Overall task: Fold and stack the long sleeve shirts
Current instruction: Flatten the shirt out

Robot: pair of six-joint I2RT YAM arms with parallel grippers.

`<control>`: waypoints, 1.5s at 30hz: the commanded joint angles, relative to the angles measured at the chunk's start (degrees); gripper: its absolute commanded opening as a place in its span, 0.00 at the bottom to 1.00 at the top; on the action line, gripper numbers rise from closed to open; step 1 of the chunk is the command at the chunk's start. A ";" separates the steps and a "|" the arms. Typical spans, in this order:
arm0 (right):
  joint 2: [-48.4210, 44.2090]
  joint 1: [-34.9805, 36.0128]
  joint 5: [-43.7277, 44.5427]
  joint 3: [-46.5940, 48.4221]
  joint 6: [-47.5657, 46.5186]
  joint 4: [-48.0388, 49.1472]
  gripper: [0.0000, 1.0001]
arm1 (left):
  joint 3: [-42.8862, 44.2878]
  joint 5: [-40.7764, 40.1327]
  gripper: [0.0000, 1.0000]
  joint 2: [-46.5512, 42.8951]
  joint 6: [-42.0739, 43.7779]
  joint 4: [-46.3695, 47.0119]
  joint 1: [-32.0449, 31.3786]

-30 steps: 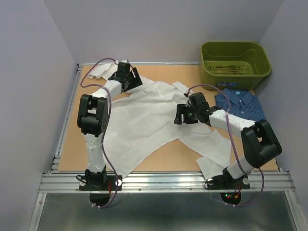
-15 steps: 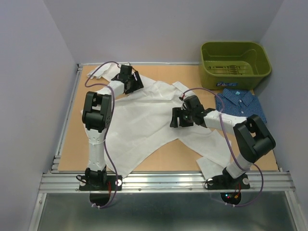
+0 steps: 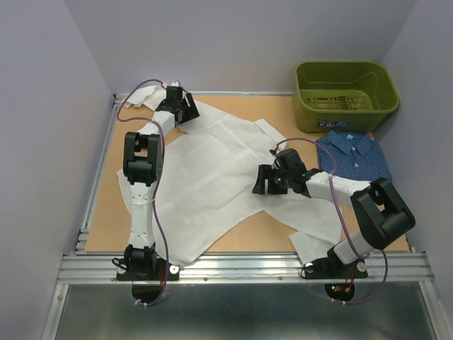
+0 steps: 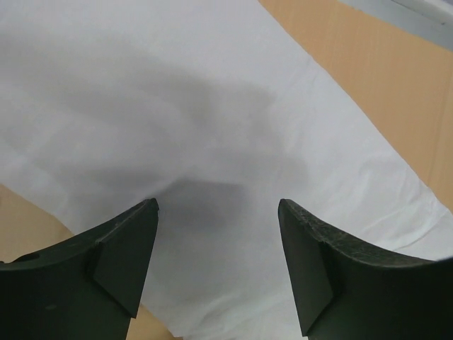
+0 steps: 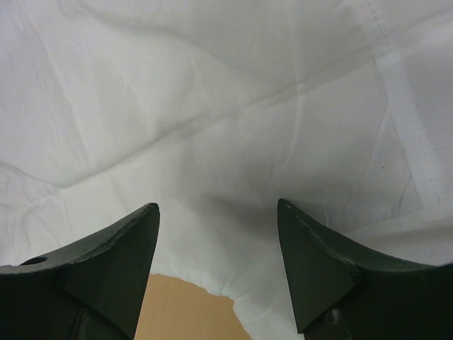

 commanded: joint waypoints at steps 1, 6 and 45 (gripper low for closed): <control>0.13 0.26 -0.21 -2.36 1.47 -6.21 0.73 | 6.54 -2.46 0.80 1.98 7.76 0.48 0.47; 0.57 0.26 -1.53 -0.95 1.65 -6.74 0.73 | 11.18 0.17 0.81 4.27 10.58 4.79 0.47; 5.22 0.26 13.51 17.77 -14.09 -16.14 0.78 | -60.52 -19.59 0.90 -51.03 -11.03 -2.59 -5.68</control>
